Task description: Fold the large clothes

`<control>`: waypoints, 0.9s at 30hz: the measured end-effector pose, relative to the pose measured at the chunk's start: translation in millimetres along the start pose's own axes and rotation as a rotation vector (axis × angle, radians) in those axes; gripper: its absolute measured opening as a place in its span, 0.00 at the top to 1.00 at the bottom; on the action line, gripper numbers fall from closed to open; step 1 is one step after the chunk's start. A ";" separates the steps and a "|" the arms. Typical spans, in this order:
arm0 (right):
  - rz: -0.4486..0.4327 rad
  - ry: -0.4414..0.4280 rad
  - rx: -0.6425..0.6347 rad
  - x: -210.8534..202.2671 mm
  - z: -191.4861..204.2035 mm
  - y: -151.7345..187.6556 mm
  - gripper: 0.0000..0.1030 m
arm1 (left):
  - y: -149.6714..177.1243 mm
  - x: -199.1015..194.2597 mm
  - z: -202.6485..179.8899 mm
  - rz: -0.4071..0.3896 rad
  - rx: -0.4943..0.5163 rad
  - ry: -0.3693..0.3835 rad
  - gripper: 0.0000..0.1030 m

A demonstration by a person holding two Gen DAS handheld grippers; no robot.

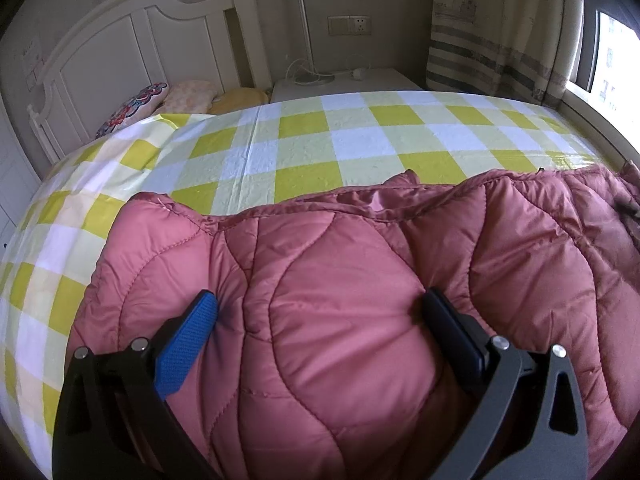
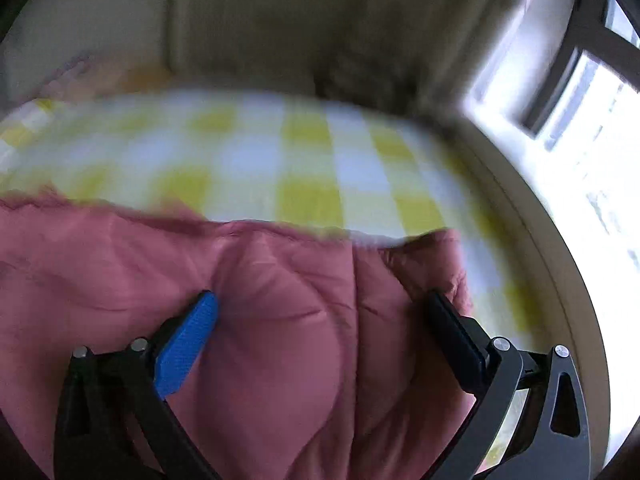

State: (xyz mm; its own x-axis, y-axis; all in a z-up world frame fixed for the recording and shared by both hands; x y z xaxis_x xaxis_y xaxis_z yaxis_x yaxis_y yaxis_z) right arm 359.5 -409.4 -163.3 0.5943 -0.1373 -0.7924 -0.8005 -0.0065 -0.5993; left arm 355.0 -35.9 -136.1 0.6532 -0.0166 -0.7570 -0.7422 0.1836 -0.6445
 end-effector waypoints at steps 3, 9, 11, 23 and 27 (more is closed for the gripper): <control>0.018 -0.113 0.168 5.0 -22.9 4.2 0.05 | -0.3 -0.4 -0.4 0.006 0.006 -0.013 0.02; 0.011 -0.117 0.160 6.1 -23.3 2.7 0.05 | -29.1 -29.4 -5.6 -0.085 0.163 -0.077 0.02; 0.013 -0.119 0.161 6.9 -21.6 1.9 0.05 | -36.9 -20.3 16.8 -0.077 0.119 -0.069 0.02; 0.008 -0.156 0.185 -4.8 -24.8 10.9 0.05 | -14.1 28.6 62.1 0.099 -0.257 0.210 0.02; 0.024 -0.191 0.205 -8.7 -26.7 8.6 0.05 | -16.4 22.3 70.9 0.101 -0.273 0.218 0.02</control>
State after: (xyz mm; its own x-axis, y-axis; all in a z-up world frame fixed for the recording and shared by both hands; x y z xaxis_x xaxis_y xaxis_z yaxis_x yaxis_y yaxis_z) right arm 345.4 -434.8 -158.5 0.5949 0.0540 -0.8020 -0.7937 0.1973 -0.5754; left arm 392.3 30.4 -134.8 0.5489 -0.2264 -0.8046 -0.8334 -0.0735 -0.5478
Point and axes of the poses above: each gripper's, at about its wrist camera, not at the fingertips, and x roughly the way its jaws point, z to its left, y to its underside, the point moved 8 cm from there along x, roughly the way its jaws point, and after that the axes turned 1 degree about -x, right-handed, at the moved point
